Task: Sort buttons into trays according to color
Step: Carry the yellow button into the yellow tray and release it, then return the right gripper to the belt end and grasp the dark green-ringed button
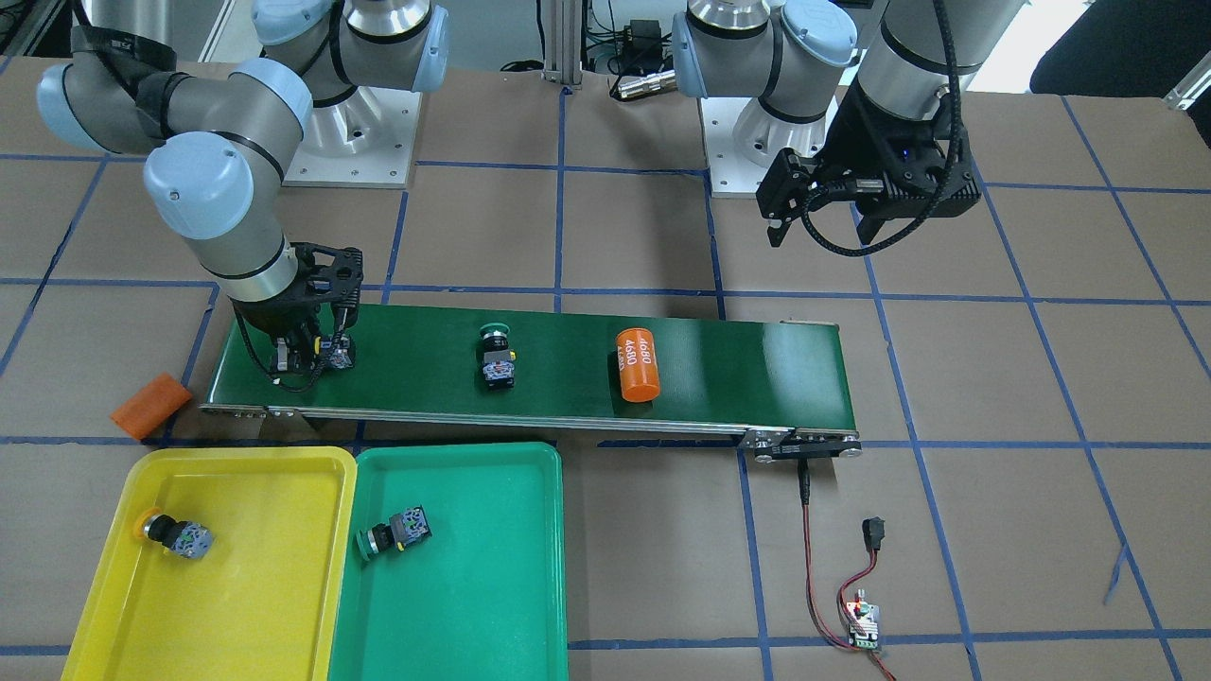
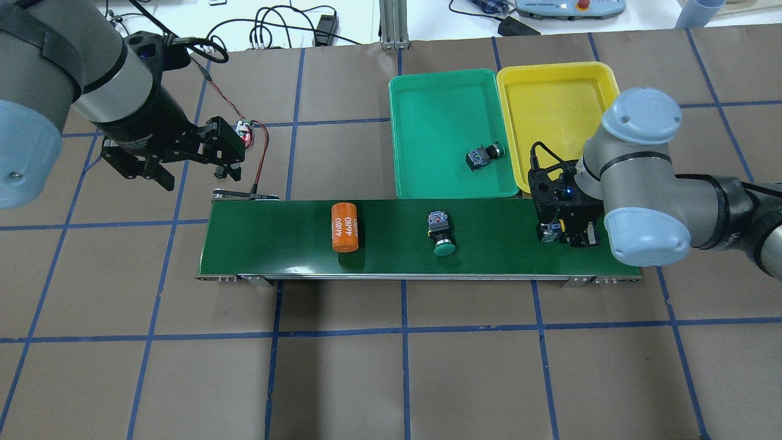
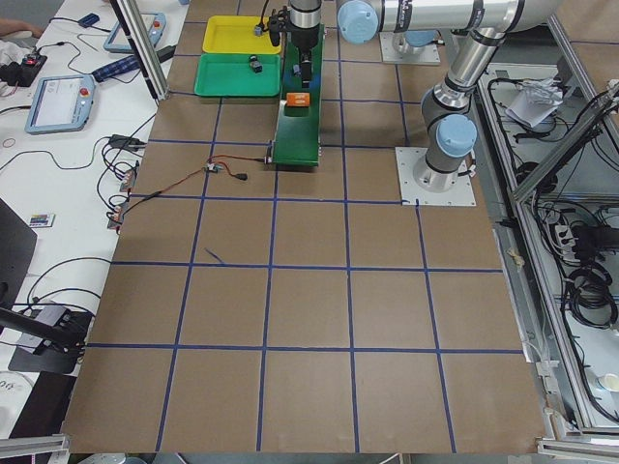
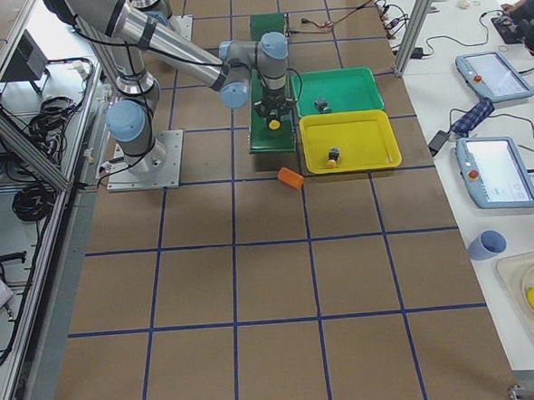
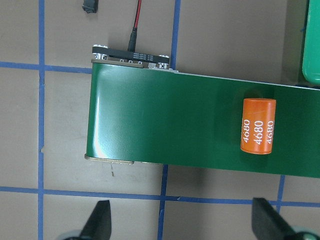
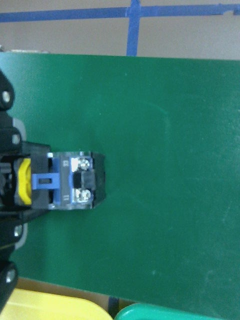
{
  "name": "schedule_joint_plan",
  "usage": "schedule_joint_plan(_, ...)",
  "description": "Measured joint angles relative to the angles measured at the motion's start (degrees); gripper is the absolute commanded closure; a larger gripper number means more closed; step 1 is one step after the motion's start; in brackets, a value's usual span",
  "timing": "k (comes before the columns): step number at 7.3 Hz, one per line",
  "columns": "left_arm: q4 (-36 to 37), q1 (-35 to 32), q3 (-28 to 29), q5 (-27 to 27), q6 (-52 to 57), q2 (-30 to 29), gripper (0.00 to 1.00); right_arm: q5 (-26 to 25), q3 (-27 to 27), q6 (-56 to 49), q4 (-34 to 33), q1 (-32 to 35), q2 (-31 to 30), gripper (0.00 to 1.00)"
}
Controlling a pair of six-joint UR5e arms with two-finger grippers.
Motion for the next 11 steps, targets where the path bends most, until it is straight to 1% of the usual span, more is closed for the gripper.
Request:
schedule_joint_plan(2, -0.13, -0.03, 0.56, 0.00, 0.00, -0.37, 0.00, -0.36, -0.87, 0.24, -1.33, -0.01, 0.13, 0.93)
schedule_joint_plan(3, -0.12, -0.06, 0.62, -0.03, 0.00, -0.40, 0.00, -0.42, -3.18, 0.21, -2.10, -0.07, 1.00, 0.92)
schedule_joint_plan(4, -0.09, -0.07, 0.64, -0.04, 0.00, -0.42, 0.00, -0.52, -8.07, 0.14, -2.29, -0.21, 3.86, 0.92)
schedule_joint_plan(5, -0.07, -0.08, 0.65, -0.03, 0.00, -0.43, 0.00, -0.71, -14.58, 0.08, -2.09, -0.41, 8.77, 0.93)
schedule_joint_plan(6, -0.07, -0.09, 0.64, -0.02, 0.00, -0.44, 0.00, -1.63, -20.86, 0.07, -1.66, -0.71, 13.93, 0.74)
schedule_joint_plan(7, -0.06, -0.09, 0.63, 0.01, 0.00, -0.44, 0.00, -2.87, -24.89, 0.08, -0.69, -1.39, 17.43, 0.16)
schedule_joint_plan(8, -0.12, -0.09, 0.79, 0.07, 0.02, -0.43, 0.00, -3.24, -26.63, 0.02, 0.95, -2.51, 19.17, 0.12)
schedule_joint_plan(9, -0.24, -0.07, 1.18, 0.11, 0.04, -0.52, 0.00, -2.85, -27.21, -0.16, 2.77, -3.57, 19.90, 0.10)
schedule_joint_plan(11, -0.27, -0.11, 1.89, 0.10, 0.02, -0.89, 0.00, -2.03, -27.42, -0.33, 4.69, -4.26, 19.85, 0.11)
